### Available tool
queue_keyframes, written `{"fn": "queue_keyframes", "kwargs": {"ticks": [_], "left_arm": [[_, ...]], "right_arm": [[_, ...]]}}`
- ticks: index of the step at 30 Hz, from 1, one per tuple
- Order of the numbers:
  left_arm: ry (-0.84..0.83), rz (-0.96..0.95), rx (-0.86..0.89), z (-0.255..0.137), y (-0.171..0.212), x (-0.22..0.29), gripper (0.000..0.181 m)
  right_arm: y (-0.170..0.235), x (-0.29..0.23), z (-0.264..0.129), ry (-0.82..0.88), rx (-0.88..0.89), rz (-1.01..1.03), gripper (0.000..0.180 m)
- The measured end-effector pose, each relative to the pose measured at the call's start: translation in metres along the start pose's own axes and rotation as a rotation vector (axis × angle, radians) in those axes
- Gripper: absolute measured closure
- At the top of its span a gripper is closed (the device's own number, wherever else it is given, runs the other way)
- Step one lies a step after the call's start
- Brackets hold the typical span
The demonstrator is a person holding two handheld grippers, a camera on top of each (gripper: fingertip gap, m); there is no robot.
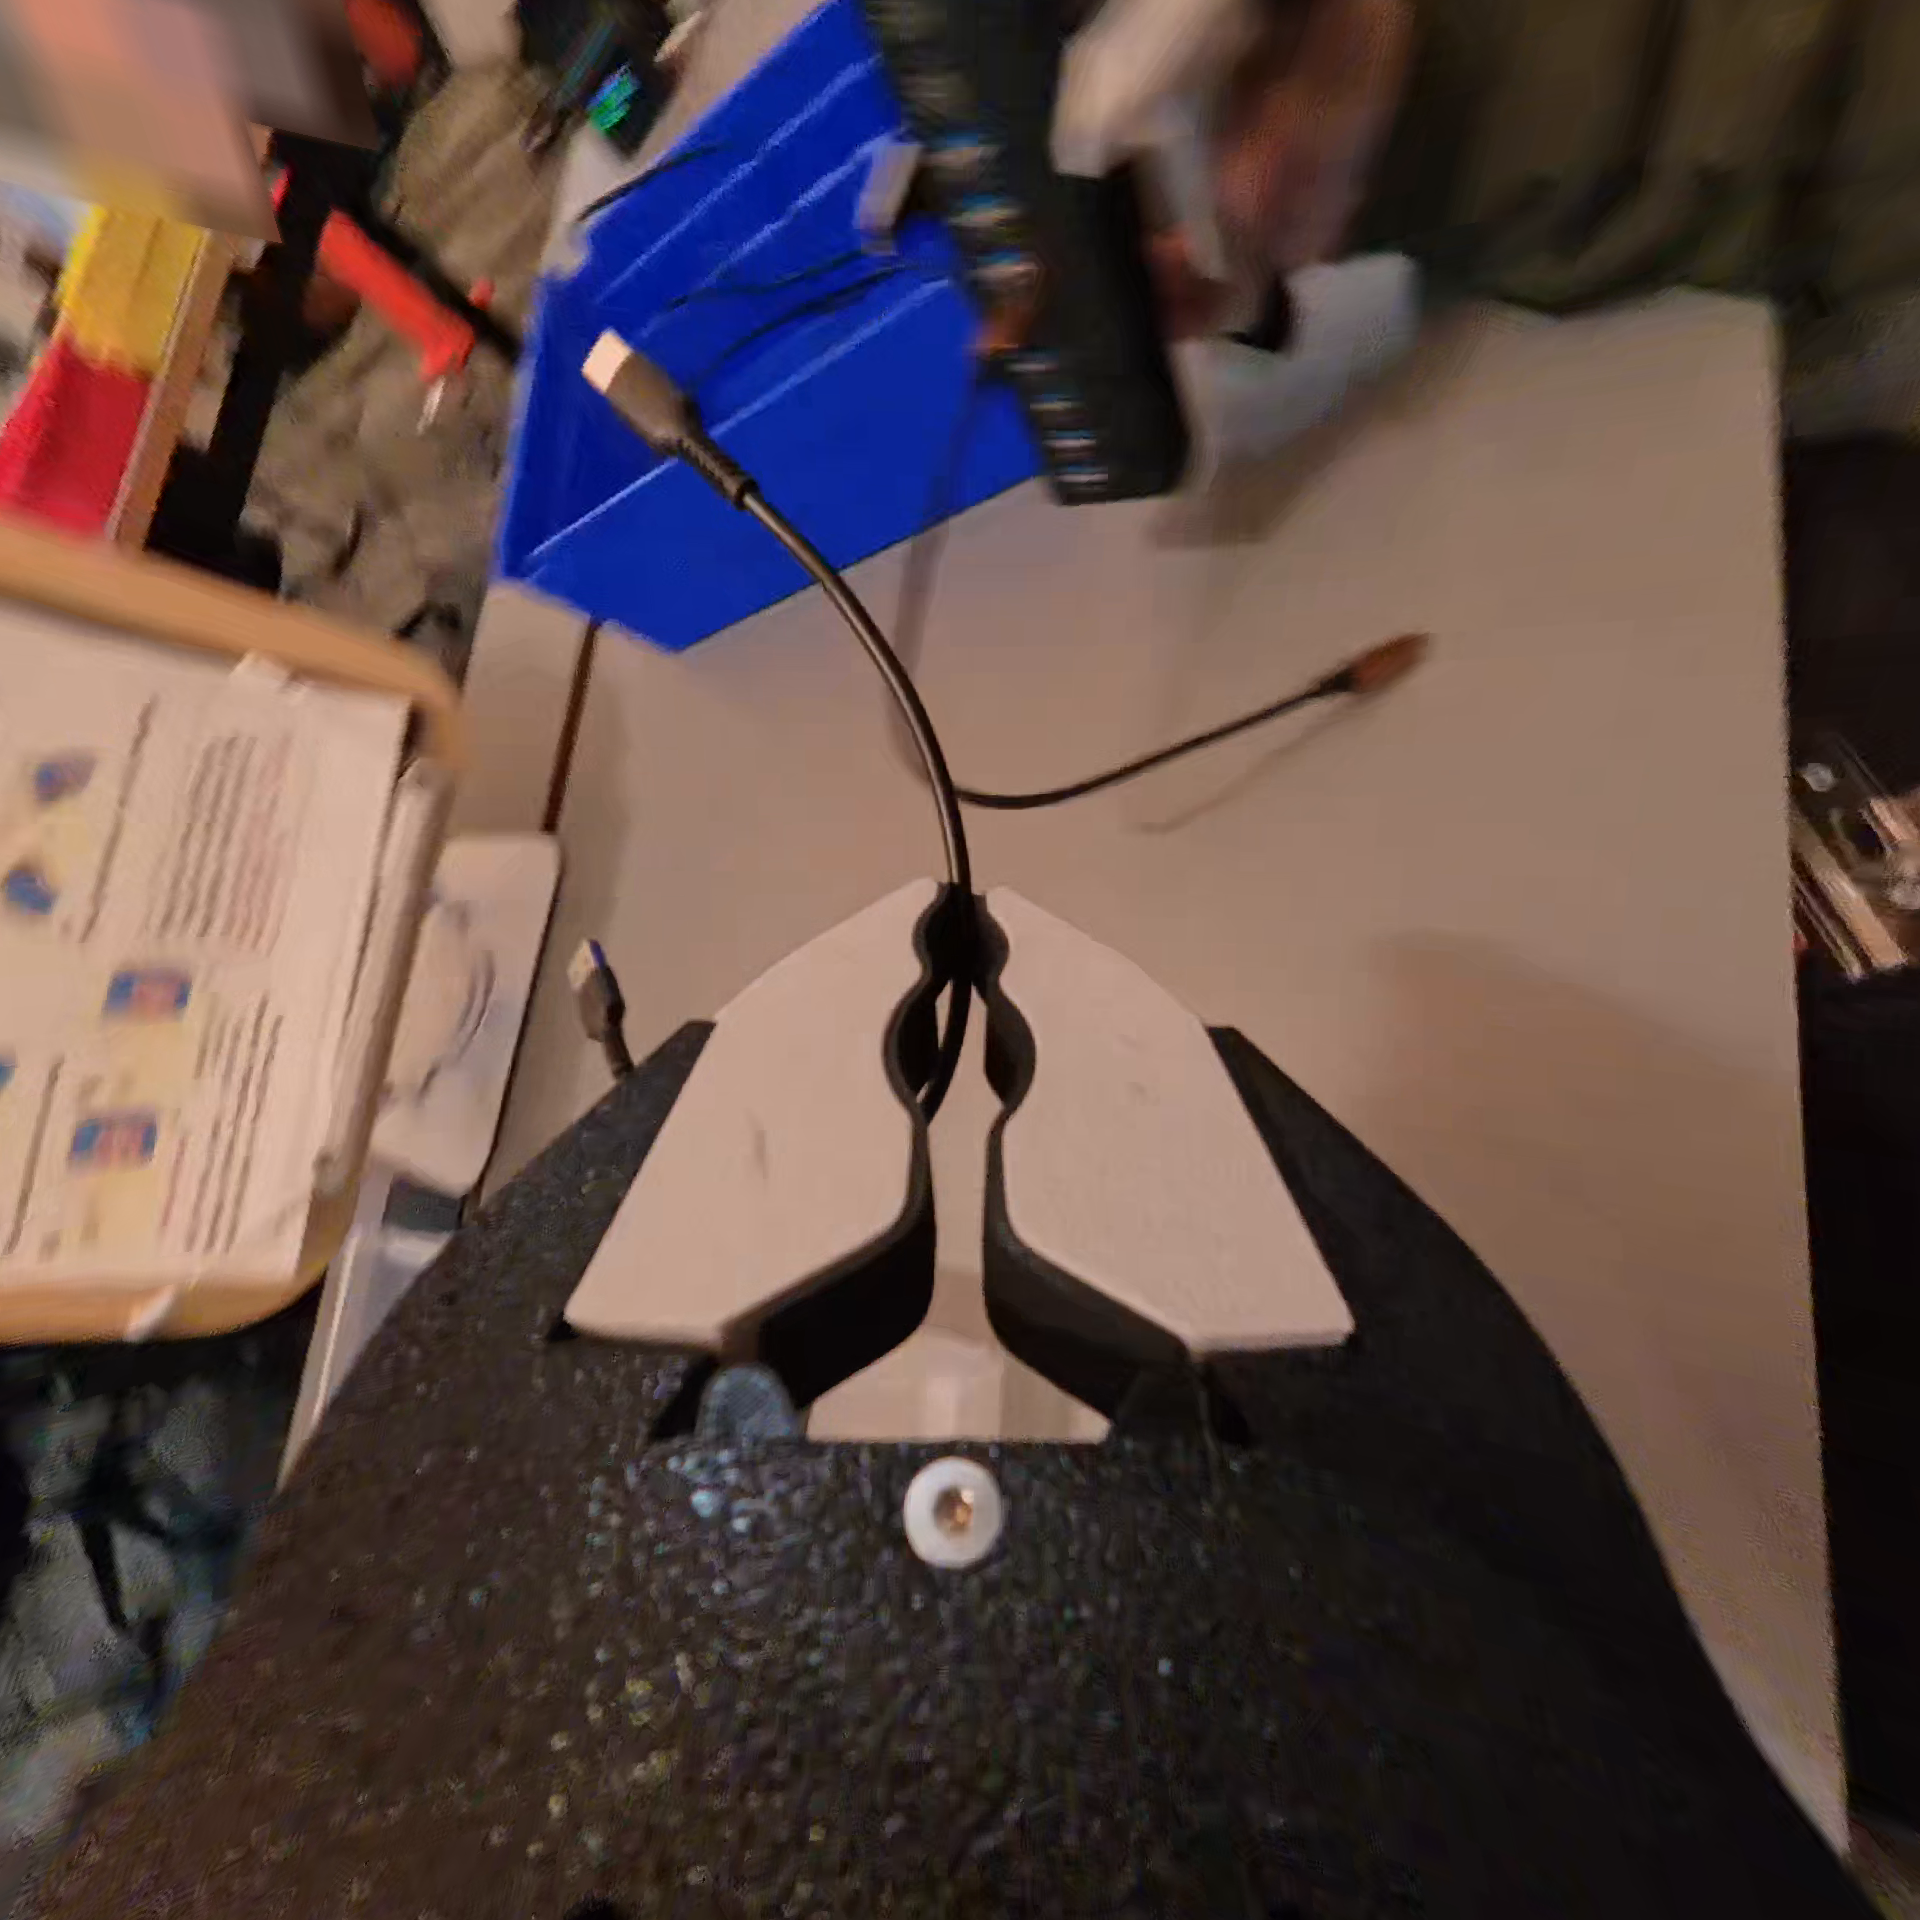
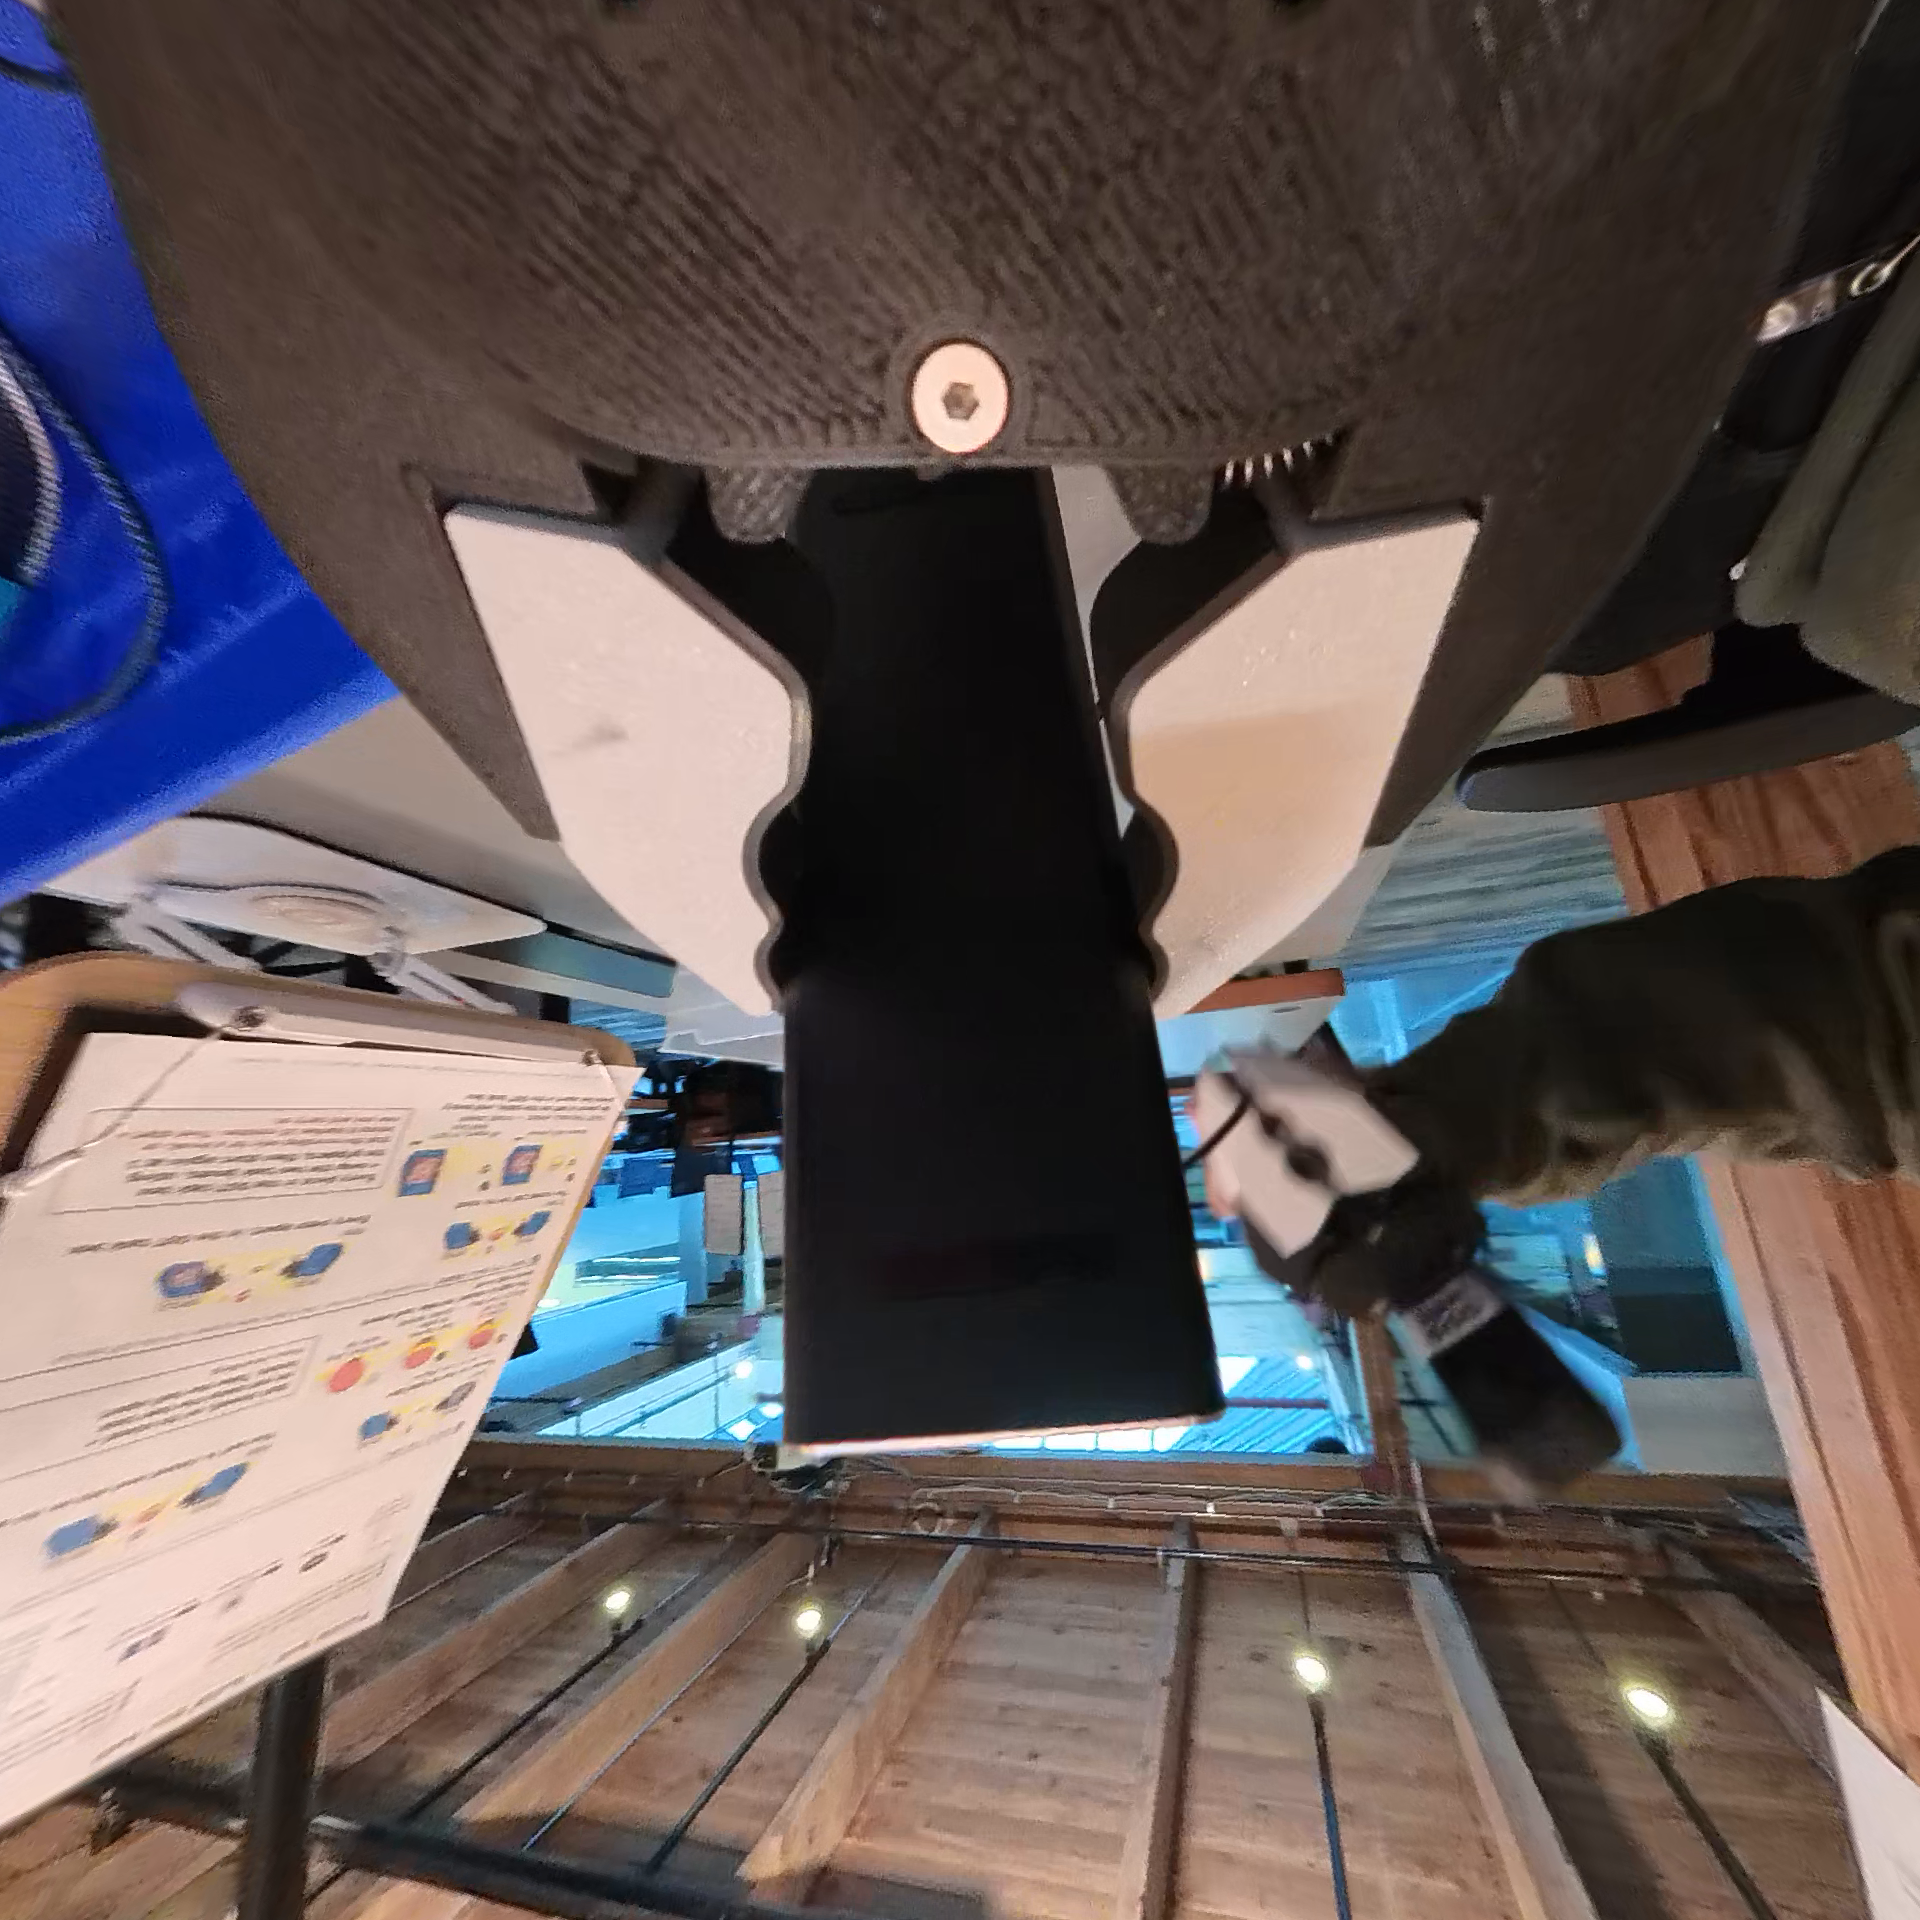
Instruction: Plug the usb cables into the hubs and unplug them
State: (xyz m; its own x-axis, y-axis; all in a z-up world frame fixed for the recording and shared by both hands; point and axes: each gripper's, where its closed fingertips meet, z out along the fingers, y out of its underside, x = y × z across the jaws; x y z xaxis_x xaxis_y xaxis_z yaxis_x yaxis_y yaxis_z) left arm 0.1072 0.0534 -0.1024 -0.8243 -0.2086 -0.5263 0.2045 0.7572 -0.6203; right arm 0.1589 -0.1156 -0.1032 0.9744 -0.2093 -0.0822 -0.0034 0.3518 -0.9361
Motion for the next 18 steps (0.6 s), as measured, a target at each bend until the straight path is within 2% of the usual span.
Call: {"fn": "queue_keyframes", "kwargs": {"ticks": [4, 7, 8, 10, 11, 15, 18], "left_arm": [[0.134, 0.071, 0.020, 0.042, 0.031, 0.069, 0.179], [0.263, -0.031, -0.028, 0.053, 0.063, 0.101, 0.179], [0.338, -0.100, -0.031, 0.051, 0.069, 0.112, 0.173], [0.425, -0.236, -0.045, 0.044, 0.071, 0.119, 0.145], [0.452, -0.283, -0.048, 0.039, 0.069, 0.117, 0.140], [0.175, -0.393, -0.063, 0.053, 0.065, 0.059, 0.148], [0.130, -0.366, -0.179, 0.084, 0.083, 0.047, 0.153]], "right_arm": [[-0.008, 0.008, -0.014, 0.048, 0.020, -0.013, 0.117], [-0.007, 0.010, -0.017, 0.062, -0.003, -0.030, 0.117], [-0.006, 0.010, -0.017, 0.065, -0.012, -0.033, 0.117], [-0.003, 0.011, -0.016, 0.064, -0.025, -0.035, 0.117], [-0.001, 0.010, -0.015, 0.057, -0.033, -0.033, 0.117], [0.007, 0.008, -0.009, 0.026, -0.059, -0.030, 0.117], [0.011, 0.003, -0.005, -0.005, -0.066, -0.028, 0.117]]}}
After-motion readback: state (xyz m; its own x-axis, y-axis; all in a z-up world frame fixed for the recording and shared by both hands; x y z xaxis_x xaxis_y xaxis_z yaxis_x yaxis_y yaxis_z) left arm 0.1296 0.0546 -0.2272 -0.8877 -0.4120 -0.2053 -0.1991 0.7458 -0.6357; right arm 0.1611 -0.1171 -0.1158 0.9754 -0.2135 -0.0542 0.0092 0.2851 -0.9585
